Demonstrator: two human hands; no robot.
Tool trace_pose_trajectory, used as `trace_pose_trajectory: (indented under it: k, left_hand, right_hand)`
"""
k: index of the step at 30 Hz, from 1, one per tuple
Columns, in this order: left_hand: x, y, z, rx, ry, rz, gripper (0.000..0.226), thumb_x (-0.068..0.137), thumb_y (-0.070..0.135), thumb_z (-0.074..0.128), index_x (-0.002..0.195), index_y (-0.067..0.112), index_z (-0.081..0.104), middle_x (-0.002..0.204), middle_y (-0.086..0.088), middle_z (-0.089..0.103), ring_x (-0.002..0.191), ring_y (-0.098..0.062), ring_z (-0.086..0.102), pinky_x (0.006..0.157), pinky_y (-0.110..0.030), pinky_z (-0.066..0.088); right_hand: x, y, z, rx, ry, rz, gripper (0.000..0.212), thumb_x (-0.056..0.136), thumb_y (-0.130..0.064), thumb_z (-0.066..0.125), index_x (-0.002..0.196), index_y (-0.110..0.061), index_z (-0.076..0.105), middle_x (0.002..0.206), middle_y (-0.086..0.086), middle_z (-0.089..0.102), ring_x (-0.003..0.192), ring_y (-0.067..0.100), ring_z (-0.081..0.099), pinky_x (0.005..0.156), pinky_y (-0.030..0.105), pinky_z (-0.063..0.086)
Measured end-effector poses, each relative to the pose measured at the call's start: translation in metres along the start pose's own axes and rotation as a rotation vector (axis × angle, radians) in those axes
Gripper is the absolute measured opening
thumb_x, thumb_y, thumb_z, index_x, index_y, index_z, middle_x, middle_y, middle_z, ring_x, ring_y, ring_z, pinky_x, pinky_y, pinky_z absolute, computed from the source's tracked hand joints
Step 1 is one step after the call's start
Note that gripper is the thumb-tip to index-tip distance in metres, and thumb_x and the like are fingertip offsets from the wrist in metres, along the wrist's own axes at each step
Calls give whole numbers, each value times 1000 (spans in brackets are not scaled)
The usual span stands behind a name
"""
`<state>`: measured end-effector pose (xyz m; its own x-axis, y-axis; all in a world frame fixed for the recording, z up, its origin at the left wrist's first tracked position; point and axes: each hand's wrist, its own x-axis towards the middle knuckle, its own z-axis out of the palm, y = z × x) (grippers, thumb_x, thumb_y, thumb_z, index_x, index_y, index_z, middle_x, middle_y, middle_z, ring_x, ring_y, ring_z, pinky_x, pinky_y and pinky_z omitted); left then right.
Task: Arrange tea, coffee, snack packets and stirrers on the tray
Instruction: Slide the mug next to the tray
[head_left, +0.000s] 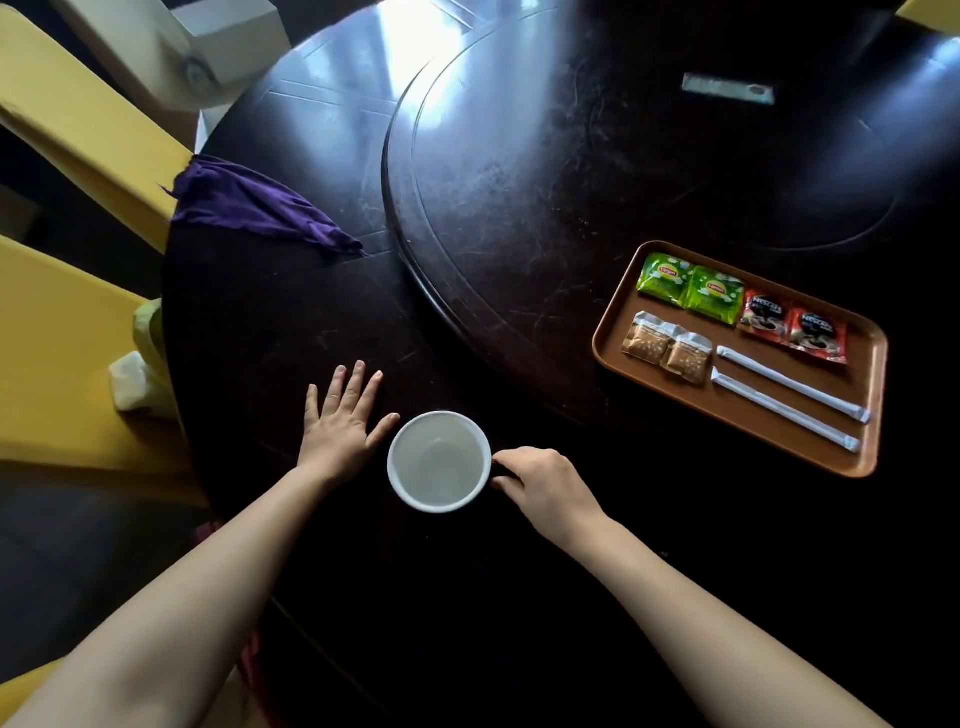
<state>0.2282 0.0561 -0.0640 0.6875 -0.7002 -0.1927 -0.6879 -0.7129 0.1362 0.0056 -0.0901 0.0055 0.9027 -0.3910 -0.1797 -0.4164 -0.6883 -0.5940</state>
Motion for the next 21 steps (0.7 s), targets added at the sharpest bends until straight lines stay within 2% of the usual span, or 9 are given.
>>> trace_pose_trajectory:
  k: [6,10,13,16,18,21]
  left_hand:
    - [-1,0,1,9,18,5,82,74,69,3,144,28,3,156,3,-7,142,-15,-13,112,-45,-12]
    - [-2,2,-2,28,-7,3,68,88,60,21,144,28,0,157,2,-8,142,-16,-14,113,-46,-12]
    - [-2,2,-4,16,-12,9,67,90,57,23,144,28,-1,156,2,-10,141,-15,-17,113,-45,-14]
    - [-3,1,-4,15,-15,15,70,86,64,14,143,29,-5,153,4,-16,139,-14,-20,112,-44,-16]
    - [-3,1,-4,11,-10,16,76,77,68,3,142,29,-8,149,7,-20,138,-13,-22,111,-43,-17]
    - [-3,1,-3,9,-7,15,76,73,69,-2,138,30,-12,148,7,-20,137,-13,-22,111,-43,-17]
  right_hand:
    - [-4,8,-16,100,134,-69,28,80,-12,63,108,-9,65,103,13,72,97,28,66,88,36,51]
    - [8,12,-46,75,269,-66,30,78,-8,66,107,-5,66,103,16,72,96,29,67,88,35,51]
    - [27,19,-71,68,372,-10,30,79,-6,65,109,-2,65,108,18,70,101,28,66,91,30,46]
    - [49,30,-97,54,457,51,30,80,-7,64,109,-2,65,110,19,69,103,28,65,92,29,45]
    - [64,37,-112,51,501,91,30,80,-9,63,109,-2,65,109,19,70,102,29,65,89,30,45]
    - [88,50,-129,80,536,162,28,81,-13,63,107,-3,67,101,20,72,95,31,67,80,27,44]
